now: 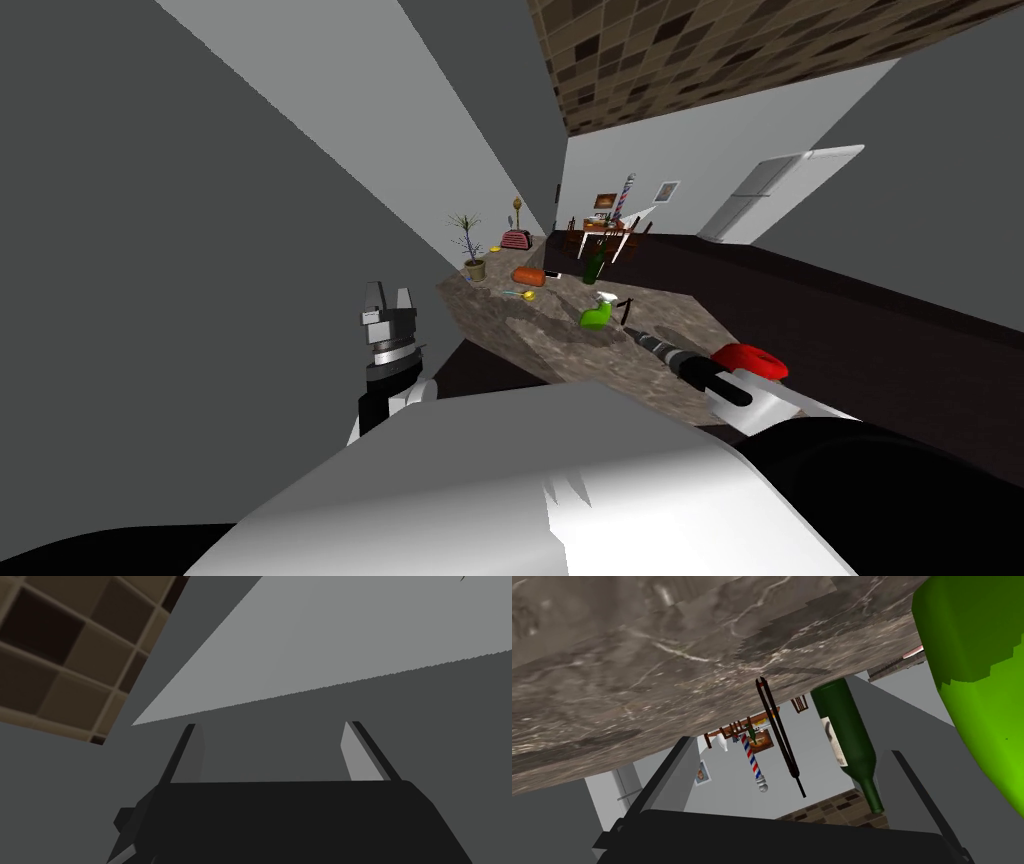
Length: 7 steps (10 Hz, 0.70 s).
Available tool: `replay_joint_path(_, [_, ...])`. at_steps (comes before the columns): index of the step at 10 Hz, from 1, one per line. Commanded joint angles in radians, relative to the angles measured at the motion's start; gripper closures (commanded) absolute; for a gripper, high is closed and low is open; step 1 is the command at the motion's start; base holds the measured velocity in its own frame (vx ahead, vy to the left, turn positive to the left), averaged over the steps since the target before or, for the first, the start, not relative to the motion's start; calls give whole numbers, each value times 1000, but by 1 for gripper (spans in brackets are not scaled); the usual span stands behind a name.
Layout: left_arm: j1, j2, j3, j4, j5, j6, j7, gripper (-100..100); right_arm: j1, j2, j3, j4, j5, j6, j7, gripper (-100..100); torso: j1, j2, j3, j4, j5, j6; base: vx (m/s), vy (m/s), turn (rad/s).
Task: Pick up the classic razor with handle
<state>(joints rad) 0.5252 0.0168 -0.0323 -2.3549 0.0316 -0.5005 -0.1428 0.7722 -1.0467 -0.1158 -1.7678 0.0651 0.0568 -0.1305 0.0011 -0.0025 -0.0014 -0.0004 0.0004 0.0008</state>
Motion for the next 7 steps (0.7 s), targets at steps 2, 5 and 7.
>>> replay_joint_path(2, [0,0,0,0,0,0,0,0,25,-85,8,53,-8,44,-24,-100,0,0,0,0,0,0,75,53,139])
replay_joint_path(5, [0,0,0,0,0,0,0,0,41,-167,21,103,-14,79,-45,-100,0,-2,-1,0,0,0,77,30,91])
replay_joint_path(7, [0,0,0,0,0,0,0,0,53,-236,35,147,-19,108,-64,-100,1,-3,-2,-1,0,0,102,47,121])
